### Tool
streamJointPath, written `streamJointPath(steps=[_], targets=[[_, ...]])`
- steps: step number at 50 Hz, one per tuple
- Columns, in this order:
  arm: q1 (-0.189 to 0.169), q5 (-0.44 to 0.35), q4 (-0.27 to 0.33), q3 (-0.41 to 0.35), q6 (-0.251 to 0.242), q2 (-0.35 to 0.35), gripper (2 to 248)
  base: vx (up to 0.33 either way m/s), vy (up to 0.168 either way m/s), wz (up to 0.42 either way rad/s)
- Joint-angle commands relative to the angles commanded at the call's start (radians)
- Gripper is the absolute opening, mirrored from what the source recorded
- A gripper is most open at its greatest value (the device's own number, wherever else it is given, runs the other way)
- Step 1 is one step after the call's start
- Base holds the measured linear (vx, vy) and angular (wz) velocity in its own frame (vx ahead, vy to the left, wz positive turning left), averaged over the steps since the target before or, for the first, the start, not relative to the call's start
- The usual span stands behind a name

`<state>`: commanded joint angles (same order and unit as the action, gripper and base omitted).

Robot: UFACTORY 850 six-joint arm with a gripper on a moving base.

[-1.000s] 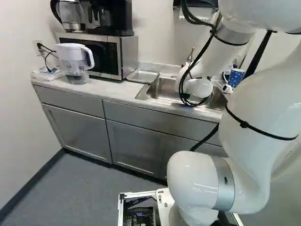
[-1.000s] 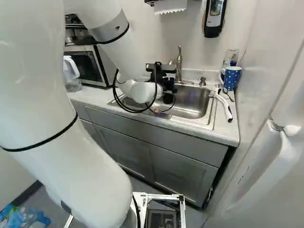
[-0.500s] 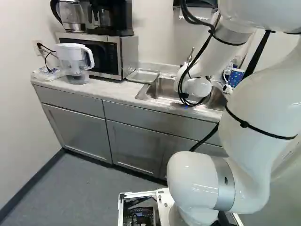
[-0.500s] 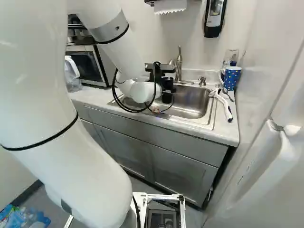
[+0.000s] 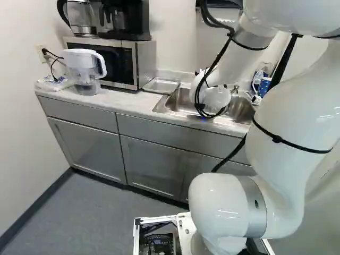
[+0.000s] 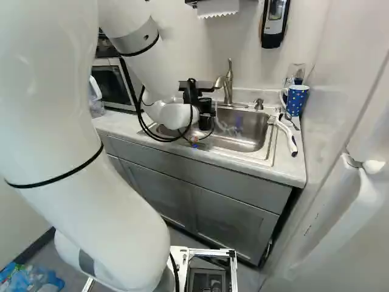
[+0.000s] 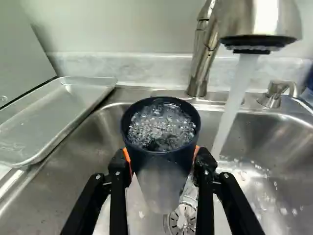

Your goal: Rinse the cup and place it in the tray

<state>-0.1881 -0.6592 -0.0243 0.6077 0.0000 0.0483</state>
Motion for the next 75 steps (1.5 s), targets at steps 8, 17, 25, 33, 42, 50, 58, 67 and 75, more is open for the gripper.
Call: streamJointPath(steps=[8,17,25,33,42,50,58,67,75], targets=[[0.027,0.0,0.0,0.009,0.0,0.009,125,0.0,0.0,0.0],[0.057,0.0,0.0,0.022,0.0,0.019,125,0.0,0.0,0.0],[0.081,0.0,0.0,0.041,0.0,0.025,125,0.0,0.0,0.0],[0.1,0.0,0.0,0.072,0.0,0.036,125,0.0,0.0,0.0],[0.113,0.0,0.0,0.112,0.0,0.055,125,0.0,0.0,0.0],[0.121,0.0,0.0,0.15,0.0,0.073,125,0.0,0.0,0.0],[0.128,0.002,0.0,0.183,0.0,0.086,125,0.0,0.0,0.0],[0.129,0.013,0.0,0.199,0.0,0.082,125,0.0,0.0,0.0],[0.129,0.028,0.0,0.202,0.0,0.068,125,0.0,0.0,0.0]])
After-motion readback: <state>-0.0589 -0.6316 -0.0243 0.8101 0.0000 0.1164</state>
